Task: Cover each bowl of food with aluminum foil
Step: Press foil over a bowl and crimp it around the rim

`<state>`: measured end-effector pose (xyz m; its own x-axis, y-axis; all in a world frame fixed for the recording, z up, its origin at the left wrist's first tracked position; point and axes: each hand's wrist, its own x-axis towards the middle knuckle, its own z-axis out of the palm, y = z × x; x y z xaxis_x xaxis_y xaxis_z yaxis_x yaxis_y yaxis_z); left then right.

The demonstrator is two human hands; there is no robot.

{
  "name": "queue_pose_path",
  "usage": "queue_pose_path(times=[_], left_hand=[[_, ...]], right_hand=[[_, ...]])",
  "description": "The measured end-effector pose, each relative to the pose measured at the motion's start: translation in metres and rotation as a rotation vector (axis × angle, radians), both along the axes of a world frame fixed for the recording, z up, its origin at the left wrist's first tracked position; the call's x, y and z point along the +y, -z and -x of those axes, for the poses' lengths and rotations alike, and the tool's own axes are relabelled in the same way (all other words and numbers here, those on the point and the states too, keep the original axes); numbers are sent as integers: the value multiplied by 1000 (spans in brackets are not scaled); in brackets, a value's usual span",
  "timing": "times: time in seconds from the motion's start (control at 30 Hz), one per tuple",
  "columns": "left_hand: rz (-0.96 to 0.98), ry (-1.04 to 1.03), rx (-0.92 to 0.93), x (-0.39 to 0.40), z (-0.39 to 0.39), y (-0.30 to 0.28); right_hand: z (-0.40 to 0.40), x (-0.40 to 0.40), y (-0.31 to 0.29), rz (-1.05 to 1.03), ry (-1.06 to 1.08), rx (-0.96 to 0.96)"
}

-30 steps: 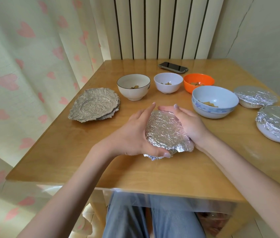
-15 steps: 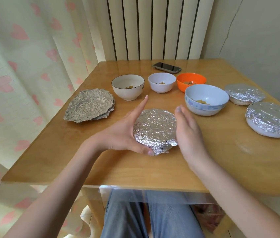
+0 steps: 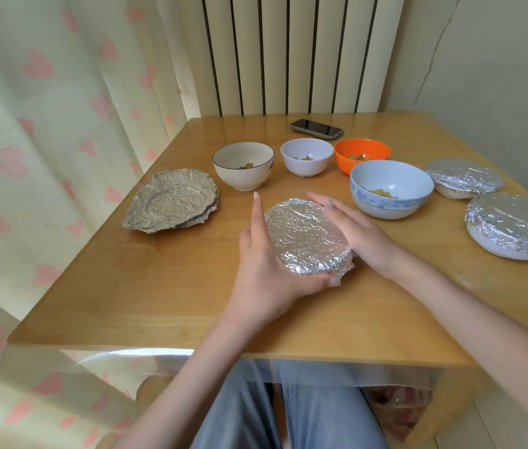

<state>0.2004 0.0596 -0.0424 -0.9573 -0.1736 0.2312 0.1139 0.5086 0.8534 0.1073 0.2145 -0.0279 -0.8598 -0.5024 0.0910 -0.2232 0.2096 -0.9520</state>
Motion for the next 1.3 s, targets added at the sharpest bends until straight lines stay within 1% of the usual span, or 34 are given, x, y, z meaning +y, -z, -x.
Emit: queue_pose_path(times=[0.1, 0.17, 0.23, 0.3, 0.37, 0.4, 0.43, 0.5, 0.57, 0.7, 0.87, 0.97, 1.03, 1.1, 1.13, 1.2, 1.23, 1.3], left_hand=[[-6, -9, 23, 3, -2, -2], [-3, -6, 6, 5, -6, -8], [58, 8, -21, -3, -10, -16], [29, 37, -34, -21, -11, -26], [-15, 32, 47, -38, -5, -37], [31, 37, 92, -42, 3, -42], [109, 84, 120, -42, 13, -45], [237, 217, 115, -34, 28, -44], [301, 235, 62, -28, 37, -40], [282, 204, 42, -27, 43, -33], [209, 173, 53, -22, 42, -32], [222, 119, 68, -19, 32, -31], [185, 114, 24, -21, 26, -34], [121, 158, -55, -32, 24, -34], [93, 168, -61, -40, 23, -35], [30, 176, 1, -52, 24, -39], [1, 178, 38, -54, 28, -42], [-4, 226, 40, -54, 44, -43]], right_hand=[[-6, -2, 1, -20, -32, 149], [-6, -3, 0, -32, -47, 174], [-2, 0, -1, -55, -18, 183], [3, 6, -1, -34, 123, 213], [1, 4, -8, -19, 278, 309], [0, -2, -13, -82, 297, 374], [-2, -10, -16, -175, 273, 432], [0, -24, -15, -337, 196, 479], [2, -30, -15, -386, 191, 431], [3, -29, -15, -357, 179, 378], [3, -29, -12, -253, 176, 243], [1, -29, -15, -160, 125, 171], [0, -29, -20, -168, 118, 162], [-5, -26, -26, -205, 199, 202], [-9, -22, -28, -183, 289, 221], [-23, -17, -25, -95, 480, 220], [-31, -18, -20, -71, 543, 203], [-42, -27, -8, -44, 593, 163]])
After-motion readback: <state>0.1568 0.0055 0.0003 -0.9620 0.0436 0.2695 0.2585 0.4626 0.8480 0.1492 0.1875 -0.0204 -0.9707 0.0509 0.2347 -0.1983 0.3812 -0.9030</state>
